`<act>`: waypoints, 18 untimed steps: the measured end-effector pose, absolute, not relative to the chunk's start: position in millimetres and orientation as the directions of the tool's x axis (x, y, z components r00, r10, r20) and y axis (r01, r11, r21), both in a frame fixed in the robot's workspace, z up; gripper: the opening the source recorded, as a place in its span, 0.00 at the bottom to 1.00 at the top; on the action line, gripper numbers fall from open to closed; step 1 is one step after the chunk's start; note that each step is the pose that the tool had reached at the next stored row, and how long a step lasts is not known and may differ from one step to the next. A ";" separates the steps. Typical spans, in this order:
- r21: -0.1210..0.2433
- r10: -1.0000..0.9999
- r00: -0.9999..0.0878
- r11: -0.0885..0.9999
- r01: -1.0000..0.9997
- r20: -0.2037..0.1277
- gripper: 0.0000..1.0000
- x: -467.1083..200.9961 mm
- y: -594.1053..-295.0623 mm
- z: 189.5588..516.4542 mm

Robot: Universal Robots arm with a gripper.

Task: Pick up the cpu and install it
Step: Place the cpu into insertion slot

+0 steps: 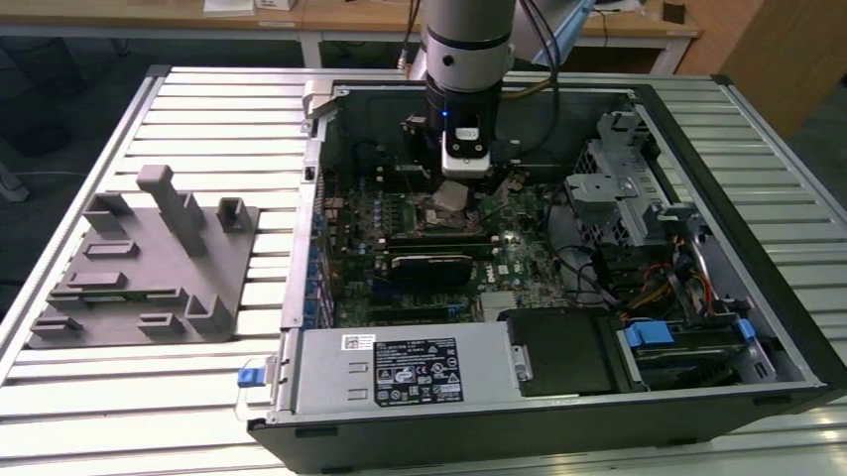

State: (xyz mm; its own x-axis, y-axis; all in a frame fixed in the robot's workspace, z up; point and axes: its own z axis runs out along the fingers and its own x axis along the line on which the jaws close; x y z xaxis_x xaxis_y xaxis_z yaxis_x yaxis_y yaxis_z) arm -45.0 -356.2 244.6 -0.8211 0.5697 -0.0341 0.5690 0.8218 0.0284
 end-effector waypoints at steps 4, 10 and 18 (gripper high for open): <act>0.028 0.572 -0.820 0.820 0.571 -0.034 0.55 -45.0 -356.2 244.6; 0.028 0.575 -0.818 0.818 0.574 -0.034 0.55 -45.0 -356.2 244.6; 0.028 0.579 -0.815 0.815 0.578 -0.034 0.55 -45.0 -356.2 244.6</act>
